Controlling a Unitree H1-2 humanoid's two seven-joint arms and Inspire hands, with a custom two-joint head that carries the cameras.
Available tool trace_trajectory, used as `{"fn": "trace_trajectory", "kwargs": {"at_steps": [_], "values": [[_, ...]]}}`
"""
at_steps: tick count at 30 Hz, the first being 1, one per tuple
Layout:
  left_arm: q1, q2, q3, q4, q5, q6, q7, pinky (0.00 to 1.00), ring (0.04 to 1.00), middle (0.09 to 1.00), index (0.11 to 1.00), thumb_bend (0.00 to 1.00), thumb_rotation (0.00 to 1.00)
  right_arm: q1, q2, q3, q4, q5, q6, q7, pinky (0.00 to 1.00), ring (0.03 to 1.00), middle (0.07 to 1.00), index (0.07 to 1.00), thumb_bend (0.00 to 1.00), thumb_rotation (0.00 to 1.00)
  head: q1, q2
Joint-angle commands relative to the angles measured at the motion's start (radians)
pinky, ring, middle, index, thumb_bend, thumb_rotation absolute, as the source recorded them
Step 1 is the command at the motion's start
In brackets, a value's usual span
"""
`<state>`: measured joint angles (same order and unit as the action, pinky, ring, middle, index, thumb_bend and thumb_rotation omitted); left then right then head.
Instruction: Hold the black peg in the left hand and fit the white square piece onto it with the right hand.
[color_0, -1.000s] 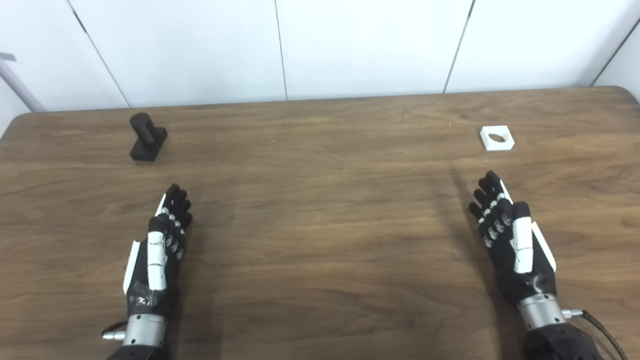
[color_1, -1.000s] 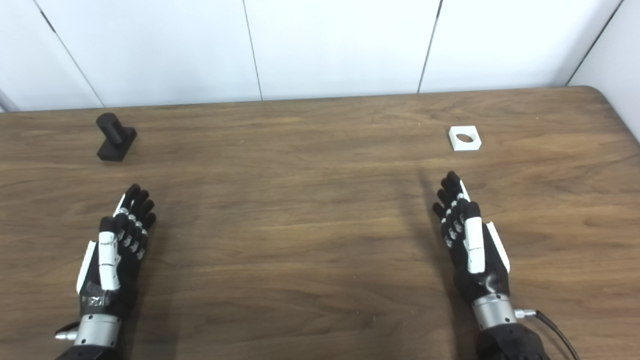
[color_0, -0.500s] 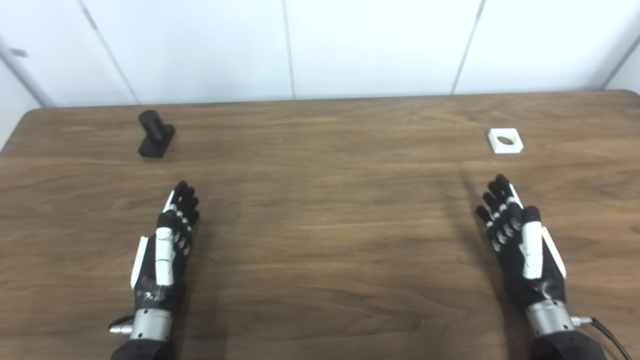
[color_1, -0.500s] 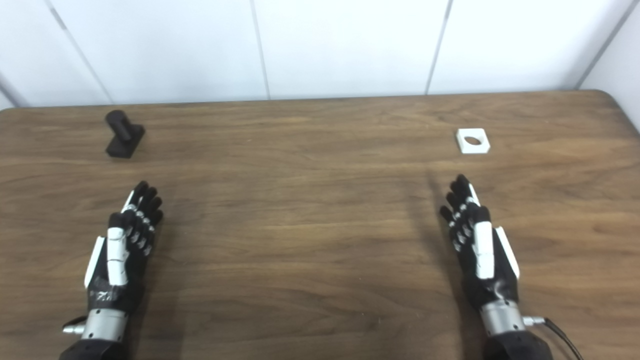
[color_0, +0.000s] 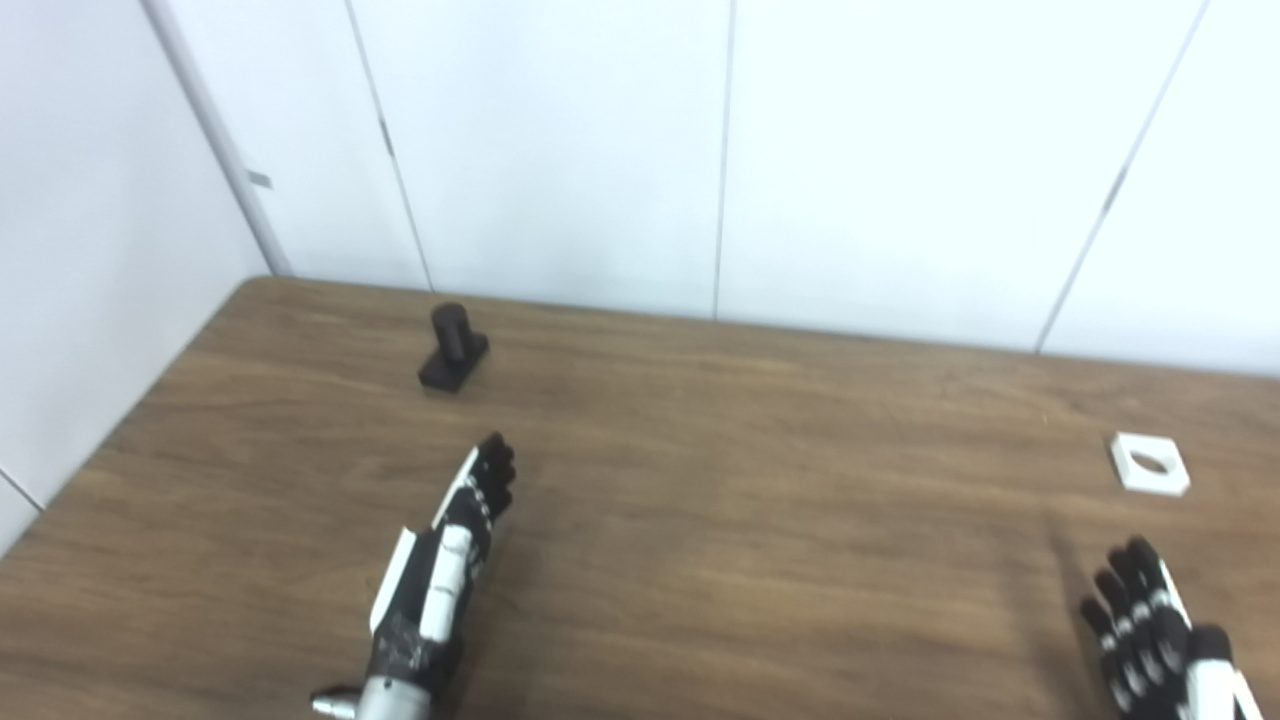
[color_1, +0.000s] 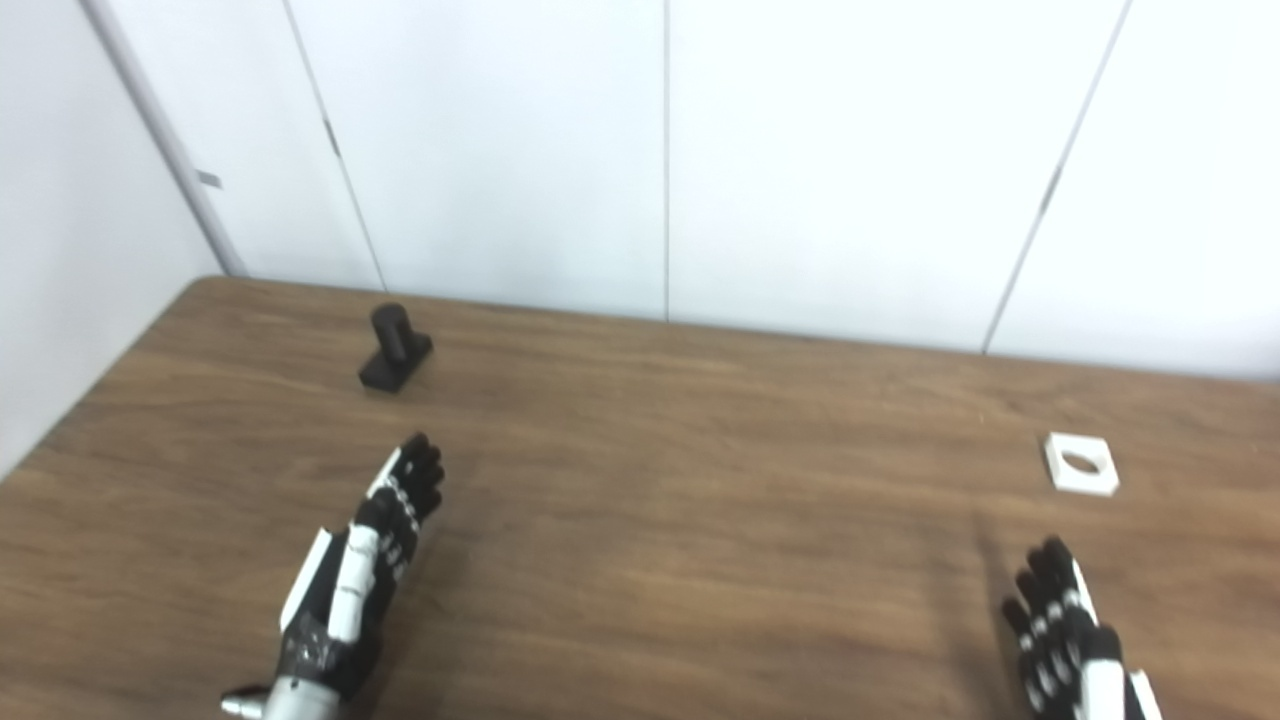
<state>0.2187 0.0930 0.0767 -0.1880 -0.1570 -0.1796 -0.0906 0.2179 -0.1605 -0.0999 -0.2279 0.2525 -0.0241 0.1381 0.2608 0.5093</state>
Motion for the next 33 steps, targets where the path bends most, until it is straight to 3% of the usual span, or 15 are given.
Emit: {"fn": "trace_trajectory", "kwargs": {"at_steps": [1, 19, 23, 25, 30, 33], "values": [[0.035, -0.045, -0.021, 0.045, -0.001, -0.037, 0.003, 1.0, 0.985, 0.986, 1.0, 0.56, 0.94, 0.009, -0.01, -0.003, 0.011, 0.006, -0.009, 0.013, 1.0, 1.0, 1.0, 1.0, 0.67, 1.0, 0.004, -0.012], [0.038, -0.048, -0.019, 0.041, 0.028, -0.03, 0.027, 1.0, 0.994, 0.986, 1.0, 0.55, 0.97, 0.004, -0.006, 0.001, 0.021, 0.001, -0.005, 0.017, 1.0, 1.0, 1.0, 1.0, 0.75, 1.0, -0.062, -0.006], [0.043, -0.055, -0.022, 0.016, 0.053, -0.025, 0.048, 0.98, 0.965, 0.964, 0.995, 0.55, 0.81, 0.005, -0.005, -0.003, 0.017, 0.004, 0.004, 0.013, 1.0, 1.0, 1.0, 1.0, 0.75, 1.0, -0.068, 0.002], [0.044, -0.049, -0.026, -0.005, 0.08, -0.013, 0.059, 0.96, 0.955, 0.957, 0.987, 0.57, 0.77, 0.006, -0.006, -0.004, 0.018, 0.005, 0.005, 0.013, 1.0, 1.0, 1.0, 1.0, 0.74, 1.0, -0.068, 0.003], [0.015, -0.021, -0.017, -0.046, 0.139, 0.0, 0.073, 0.87, 0.938, 0.942, 0.956, 0.59, 0.57, 0.007, -0.01, -0.003, 0.02, 0.002, 0.003, 0.018, 1.0, 1.0, 1.0, 1.0, 0.72, 1.0, -0.068, 0.004], [-0.006, -0.011, -0.007, -0.117, 0.227, 0.09, 0.101, 0.86, 0.911, 0.924, 0.939, 0.62, 0.48, 0.007, -0.009, -0.002, 0.016, -0.001, 0.004, 0.017, 1.0, 1.0, 1.0, 1.0, 0.72, 1.0, -0.068, 0.004]]}}
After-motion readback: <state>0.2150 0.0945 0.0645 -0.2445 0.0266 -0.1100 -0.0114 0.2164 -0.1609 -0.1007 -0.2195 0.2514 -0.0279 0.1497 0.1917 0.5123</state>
